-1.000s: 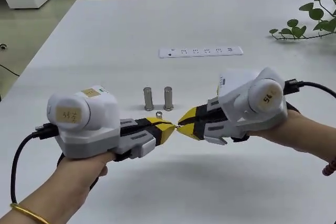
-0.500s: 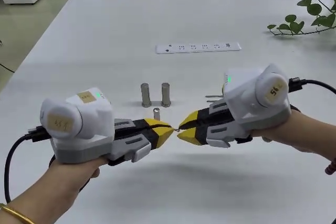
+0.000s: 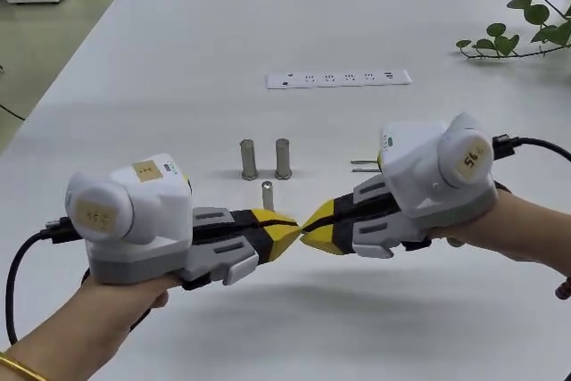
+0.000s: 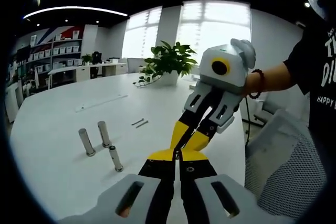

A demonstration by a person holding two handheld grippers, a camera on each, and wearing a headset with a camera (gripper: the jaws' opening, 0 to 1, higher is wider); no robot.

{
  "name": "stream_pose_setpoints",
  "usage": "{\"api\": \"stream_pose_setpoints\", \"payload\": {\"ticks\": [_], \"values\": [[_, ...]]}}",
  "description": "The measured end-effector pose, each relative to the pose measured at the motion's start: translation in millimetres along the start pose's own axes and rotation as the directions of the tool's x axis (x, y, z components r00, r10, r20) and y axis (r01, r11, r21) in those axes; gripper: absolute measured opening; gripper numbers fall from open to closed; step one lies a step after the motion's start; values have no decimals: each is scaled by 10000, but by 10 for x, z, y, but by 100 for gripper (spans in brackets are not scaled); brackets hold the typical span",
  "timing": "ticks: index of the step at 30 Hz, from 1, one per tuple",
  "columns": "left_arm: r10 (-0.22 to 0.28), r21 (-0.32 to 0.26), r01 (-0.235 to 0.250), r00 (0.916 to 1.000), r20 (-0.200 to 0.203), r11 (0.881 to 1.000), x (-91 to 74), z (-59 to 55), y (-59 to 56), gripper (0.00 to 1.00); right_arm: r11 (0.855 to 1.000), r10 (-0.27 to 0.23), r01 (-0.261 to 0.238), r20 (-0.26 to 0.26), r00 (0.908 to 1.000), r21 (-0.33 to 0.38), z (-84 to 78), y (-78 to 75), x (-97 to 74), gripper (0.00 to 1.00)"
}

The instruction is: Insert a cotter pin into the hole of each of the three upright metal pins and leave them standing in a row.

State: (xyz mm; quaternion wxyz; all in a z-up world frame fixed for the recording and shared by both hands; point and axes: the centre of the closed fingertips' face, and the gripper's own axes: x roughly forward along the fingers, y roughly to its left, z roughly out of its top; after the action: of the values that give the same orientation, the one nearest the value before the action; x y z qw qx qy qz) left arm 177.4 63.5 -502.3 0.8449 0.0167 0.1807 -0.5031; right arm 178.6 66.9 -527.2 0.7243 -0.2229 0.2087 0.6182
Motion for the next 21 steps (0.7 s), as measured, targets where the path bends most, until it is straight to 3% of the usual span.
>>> {"api": "stream_pose_setpoints", "payload": {"ticks": [5,9,21], "values": [[-49,-72,49,10000,-59,10000,-9,-33,-1,0,9995,-9,3,-191,9998,-310,2,-2,-17,0],[-64,-169,63,10000,-44,9998,1,-62,-14,0,9993,-5,-21,-684,9977,-374,-23,14,-11,0],[143,28,-142,9990,-426,9999,52,-183,19,0,9848,-196,-179,-2134,9768,-1728,-152,32,58,0]]}}
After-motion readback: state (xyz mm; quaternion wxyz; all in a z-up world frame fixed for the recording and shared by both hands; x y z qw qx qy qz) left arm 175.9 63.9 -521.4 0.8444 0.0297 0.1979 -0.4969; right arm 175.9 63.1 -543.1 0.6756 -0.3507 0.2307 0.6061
